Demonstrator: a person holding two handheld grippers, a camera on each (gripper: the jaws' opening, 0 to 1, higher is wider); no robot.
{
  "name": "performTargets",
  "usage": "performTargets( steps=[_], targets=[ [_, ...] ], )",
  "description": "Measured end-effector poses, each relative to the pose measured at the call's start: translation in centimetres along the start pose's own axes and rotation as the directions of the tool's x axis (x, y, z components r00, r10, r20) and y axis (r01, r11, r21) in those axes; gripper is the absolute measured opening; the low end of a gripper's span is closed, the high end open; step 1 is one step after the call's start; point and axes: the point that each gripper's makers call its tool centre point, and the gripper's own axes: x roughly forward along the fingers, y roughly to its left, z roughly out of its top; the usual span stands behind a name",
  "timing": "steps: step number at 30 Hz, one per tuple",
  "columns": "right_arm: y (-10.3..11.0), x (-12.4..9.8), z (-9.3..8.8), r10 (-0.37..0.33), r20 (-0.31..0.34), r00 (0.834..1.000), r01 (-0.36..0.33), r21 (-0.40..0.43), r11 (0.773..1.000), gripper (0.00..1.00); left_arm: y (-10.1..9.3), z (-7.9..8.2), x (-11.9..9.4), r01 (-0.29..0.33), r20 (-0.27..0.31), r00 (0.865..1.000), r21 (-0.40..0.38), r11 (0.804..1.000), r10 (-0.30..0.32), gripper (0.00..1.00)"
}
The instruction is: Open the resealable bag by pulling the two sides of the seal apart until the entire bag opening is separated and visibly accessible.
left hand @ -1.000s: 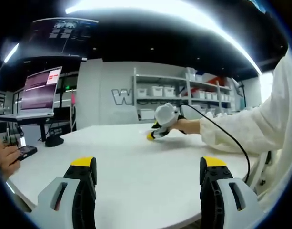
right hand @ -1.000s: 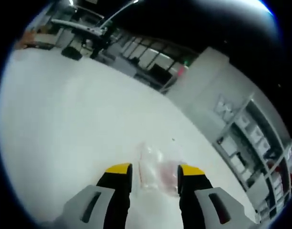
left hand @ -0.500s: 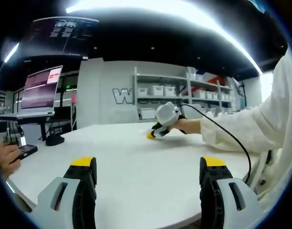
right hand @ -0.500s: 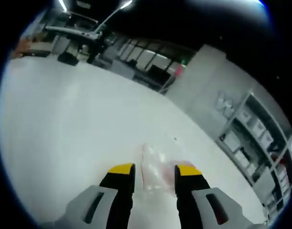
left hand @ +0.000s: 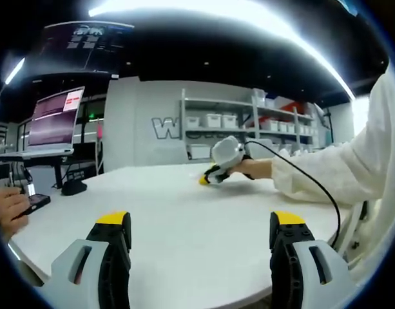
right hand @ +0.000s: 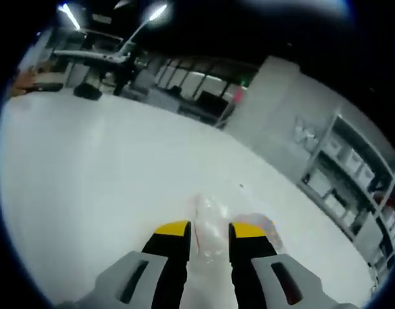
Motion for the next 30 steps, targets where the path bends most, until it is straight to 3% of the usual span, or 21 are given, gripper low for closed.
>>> performTargets(
  steps=[14, 30],
  targets=[
    [0.83, -0.04, -0.37, 0.026, 0.000, 1.000, -0.026, 0.044, 0.999, 0.01, -0.08, 0.11, -0.16, -0.001, 0.003, 1.000, -0.002, 1.000, 0.001, 0.88],
    [0.82, -0.13, -0.63, 0.006, -0.026, 1.000, -0.004, 0.080, 0.997, 0.00, -0.18, -0.04, -0.23, 0.003, -0.004, 1.000, -0.001, 1.000, -0.003, 0.88]
  ],
)
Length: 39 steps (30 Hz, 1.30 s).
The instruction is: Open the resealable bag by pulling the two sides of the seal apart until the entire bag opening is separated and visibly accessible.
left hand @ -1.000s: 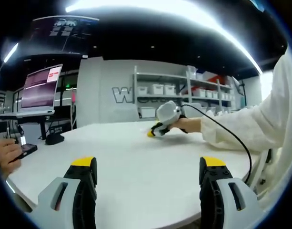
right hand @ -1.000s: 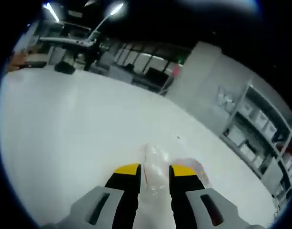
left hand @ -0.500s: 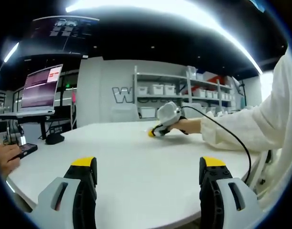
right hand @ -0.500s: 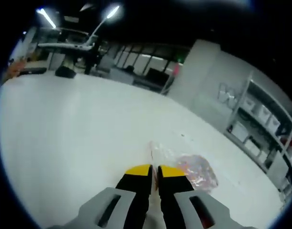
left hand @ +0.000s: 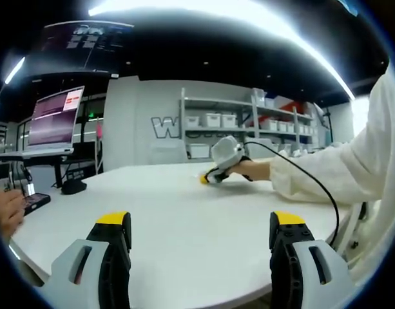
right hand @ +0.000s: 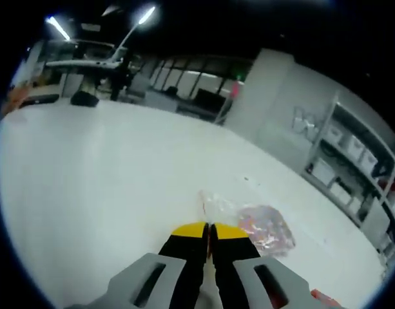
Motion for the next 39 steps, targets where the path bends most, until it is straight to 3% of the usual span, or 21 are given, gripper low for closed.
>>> performTargets(
  steps=[4, 16, 26, 39],
  targets=[
    [-0.3, -0.3, 0.2, -0.016, 0.011, 1.000, 0.016, -0.004, 1.000, 0.00, -0.1, 0.0, 0.0, 0.002, -0.002, 1.000, 0.002, 1.000, -0.002, 0.87],
    [-4.0, -3.2, 4.5, -0.126, 0.140, 0.982, 0.133, -0.040, 0.990, 0.00, -0.6, 0.3, -0.1, 0.013, 0.003, 1.000, 0.007, 1.000, -0.013, 0.87],
    [-5.1, -5.7, 6.9, -0.156, 0.202, 0.967, 0.167, -0.035, 0.985, 0.00, -0.8, 0.4, -0.8, 0.009, 0.008, 1.000, 0.013, 1.000, -0.009, 0.87],
    [-4.3, -8.3, 9.3, -0.098, 0.270, 0.958, 0.109, -0.027, 0.994, 0.00, -1.3, 0.7, -0.8, 0.012, 0.014, 1.000, 0.025, 1.000, -0.012, 0.87]
  ],
)
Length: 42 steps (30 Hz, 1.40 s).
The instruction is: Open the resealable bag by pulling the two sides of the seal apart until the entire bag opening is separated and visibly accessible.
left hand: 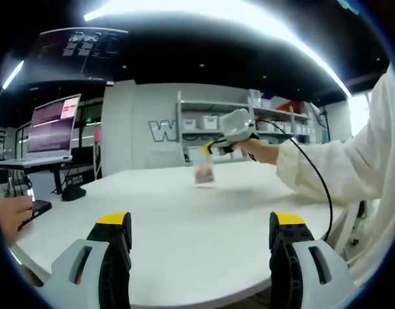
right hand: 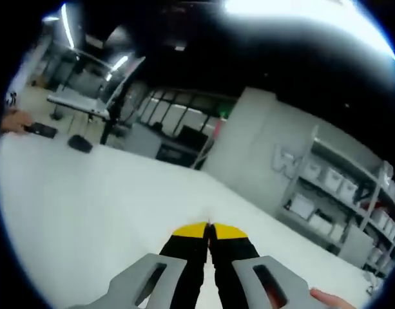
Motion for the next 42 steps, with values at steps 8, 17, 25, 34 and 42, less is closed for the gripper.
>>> performTargets(
  steps=[8, 17, 25, 34, 42],
  targets=[
    [0.3, -1.4, 0.8, 0.016, 0.021, 1.000, -0.015, -0.021, 1.000, 0.00, -0.7, 0.4, 0.2, 0.011, 0.006, 1.000, 0.011, 1.000, -0.011, 0.87],
    [-0.1, -1.9, 0.2, 0.009, 0.014, 1.000, -0.009, -0.023, 1.000, 0.00, -0.9, 0.3, 0.2, 0.014, 0.001, 1.000, 0.020, 1.000, -0.014, 0.87],
    [-0.9, -1.8, -0.4, -0.016, 0.001, 1.000, 0.016, -0.016, 1.000, 0.00, -0.9, 0.1, 0.3, 0.021, -0.010, 1.000, 0.026, 0.999, -0.021, 0.87],
    [-2.1, -1.5, -0.8, -0.031, -0.009, 0.999, 0.031, -0.009, 0.999, 0.00, -1.1, 0.1, 0.4, 0.025, -0.017, 1.000, 0.029, 0.999, -0.025, 0.87],
    [-2.6, -1.9, -0.8, -0.044, -0.007, 0.999, 0.044, -0.009, 0.999, 0.00, -1.3, 0.3, 0.4, 0.028, -0.017, 0.999, 0.031, 0.999, -0.028, 0.87]
  ],
)
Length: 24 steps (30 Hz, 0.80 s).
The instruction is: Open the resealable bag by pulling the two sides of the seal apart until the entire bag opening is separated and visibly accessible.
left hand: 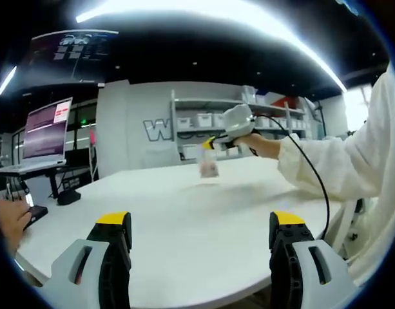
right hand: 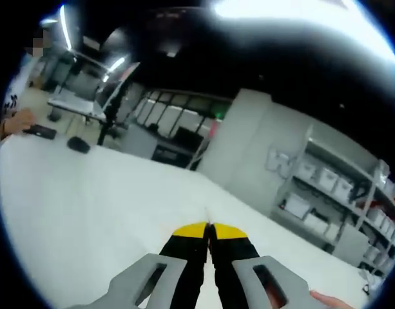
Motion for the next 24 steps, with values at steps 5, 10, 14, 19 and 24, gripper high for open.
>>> performTargets(
  steps=[5, 10, 14, 19, 24],
  targets=[
    [-0.27, -0.10, 0.01, -0.005, -0.003, 1.000, 0.005, -0.008, 1.000, 0.00, -0.12, 0.02, -0.02, 0.003, -0.001, 1.000, 0.000, 1.000, -0.003, 0.87],
    [-0.25, -0.04, -0.10, -0.006, -0.007, 1.000, 0.006, 0.001, 1.000, 0.00, -0.17, 0.09, -0.09, 0.004, 0.000, 1.000, 0.002, 1.000, -0.004, 0.87],
    [-0.33, 0.22, -0.01, -0.006, -0.004, 1.000, 0.006, 0.005, 1.000, 0.00, -0.03, 0.01, -0.13, 0.001, -0.003, 1.000, 0.001, 1.000, -0.001, 0.87],
    [-0.64, 0.37, -0.05, -0.009, -0.007, 1.000, 0.009, 0.001, 1.000, 0.00, -0.02, -0.10, -0.11, 0.000, -0.005, 1.000, 0.002, 1.000, 0.000, 0.87],
    [-0.83, 0.20, -0.13, -0.002, -0.015, 1.000, 0.003, 0.022, 1.000, 0.00, -0.13, -0.20, -0.03, 0.002, -0.007, 1.000, 0.002, 1.000, -0.002, 0.87]
  ],
)
